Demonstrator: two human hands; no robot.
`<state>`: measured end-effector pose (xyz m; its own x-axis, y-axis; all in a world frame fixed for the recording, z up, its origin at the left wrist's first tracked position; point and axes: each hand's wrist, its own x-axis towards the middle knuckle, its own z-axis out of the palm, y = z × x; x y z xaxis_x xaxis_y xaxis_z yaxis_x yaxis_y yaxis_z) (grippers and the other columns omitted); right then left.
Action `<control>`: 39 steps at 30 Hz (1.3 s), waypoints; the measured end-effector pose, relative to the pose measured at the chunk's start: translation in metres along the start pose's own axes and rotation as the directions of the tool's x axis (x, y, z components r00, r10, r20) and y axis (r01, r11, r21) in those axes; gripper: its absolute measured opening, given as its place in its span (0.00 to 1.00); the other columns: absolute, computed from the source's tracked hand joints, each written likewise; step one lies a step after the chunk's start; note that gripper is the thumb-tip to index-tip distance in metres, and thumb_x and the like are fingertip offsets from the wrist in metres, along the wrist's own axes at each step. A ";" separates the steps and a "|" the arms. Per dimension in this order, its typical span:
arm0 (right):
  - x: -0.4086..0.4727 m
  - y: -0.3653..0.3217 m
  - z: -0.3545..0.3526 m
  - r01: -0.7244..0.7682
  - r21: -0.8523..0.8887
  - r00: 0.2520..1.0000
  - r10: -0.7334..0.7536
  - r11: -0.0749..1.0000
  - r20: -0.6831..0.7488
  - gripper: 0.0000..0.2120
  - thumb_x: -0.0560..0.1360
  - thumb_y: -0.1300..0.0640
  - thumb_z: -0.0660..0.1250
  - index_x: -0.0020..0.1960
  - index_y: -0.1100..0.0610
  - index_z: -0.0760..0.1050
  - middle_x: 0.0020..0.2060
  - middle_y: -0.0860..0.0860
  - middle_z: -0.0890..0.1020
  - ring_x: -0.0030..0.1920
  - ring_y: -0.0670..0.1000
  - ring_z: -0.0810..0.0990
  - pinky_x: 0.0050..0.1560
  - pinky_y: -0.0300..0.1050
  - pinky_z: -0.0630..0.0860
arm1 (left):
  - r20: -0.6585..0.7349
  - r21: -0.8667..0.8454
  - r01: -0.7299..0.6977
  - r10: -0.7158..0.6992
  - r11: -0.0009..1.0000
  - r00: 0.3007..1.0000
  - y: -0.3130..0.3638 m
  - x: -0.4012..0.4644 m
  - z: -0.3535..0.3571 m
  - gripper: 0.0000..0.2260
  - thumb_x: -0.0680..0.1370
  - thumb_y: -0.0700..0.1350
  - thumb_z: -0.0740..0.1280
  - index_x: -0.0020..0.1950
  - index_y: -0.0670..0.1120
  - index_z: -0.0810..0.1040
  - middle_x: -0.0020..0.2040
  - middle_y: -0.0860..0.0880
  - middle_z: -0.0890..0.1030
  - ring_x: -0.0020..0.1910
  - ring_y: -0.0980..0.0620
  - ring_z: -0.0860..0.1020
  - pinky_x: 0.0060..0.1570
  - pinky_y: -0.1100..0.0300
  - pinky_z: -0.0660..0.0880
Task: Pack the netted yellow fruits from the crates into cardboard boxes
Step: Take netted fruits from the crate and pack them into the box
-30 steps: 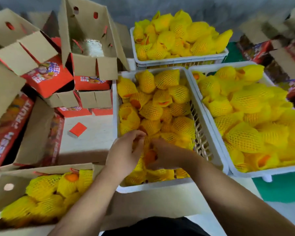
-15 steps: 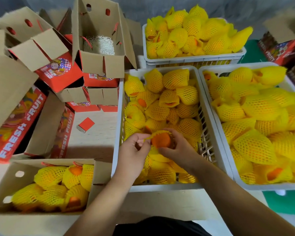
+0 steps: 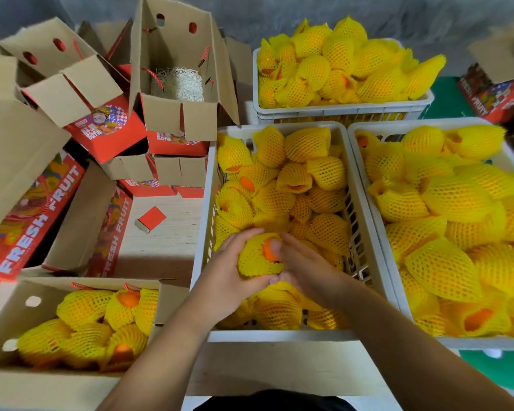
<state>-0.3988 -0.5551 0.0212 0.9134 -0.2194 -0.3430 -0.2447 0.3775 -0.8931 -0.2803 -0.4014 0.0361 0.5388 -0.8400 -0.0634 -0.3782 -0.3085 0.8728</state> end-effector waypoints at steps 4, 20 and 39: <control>0.039 -0.045 -0.039 -0.027 -0.739 0.850 -0.373 0.674 -0.372 0.20 0.77 0.41 0.68 0.65 0.48 0.75 0.60 0.48 0.80 0.61 0.48 0.77 0.54 0.45 0.73 | -0.144 -0.372 0.160 -0.227 0.914 0.963 -0.002 -0.009 0.004 0.27 0.66 0.65 0.78 0.63 0.69 0.75 0.58 0.63 0.83 0.57 0.64 0.81 0.49 0.72 0.77; 0.077 -0.070 -0.107 -0.458 -0.882 0.813 -0.453 -0.108 -0.367 0.30 0.75 0.47 0.70 0.70 0.55 0.60 0.68 0.58 0.71 0.69 0.62 0.66 0.67 0.61 0.63 | 0.171 -0.931 0.314 -0.537 0.188 0.826 -0.005 -0.006 -0.002 0.27 0.70 0.62 0.72 0.56 0.41 0.87 0.58 0.36 0.84 0.52 0.41 0.86 0.46 0.52 0.84; 0.023 -0.001 0.192 0.205 -0.246 0.903 -0.280 0.947 -0.326 0.20 0.78 0.53 0.74 0.67 0.49 0.73 0.51 0.48 0.85 0.47 0.43 0.84 0.41 0.39 0.80 | 0.079 -0.896 0.240 -0.397 0.375 0.915 -0.036 -0.076 -0.146 0.16 0.82 0.60 0.65 0.57 0.51 0.86 0.53 0.45 0.86 0.47 0.47 0.86 0.41 0.52 0.82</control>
<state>-0.3155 -0.3876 0.0701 0.7871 -0.5972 -0.1546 -0.1244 0.0917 -0.9880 -0.1974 -0.2612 0.0806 0.5835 -0.6811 -0.4423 0.6615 0.0827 0.7454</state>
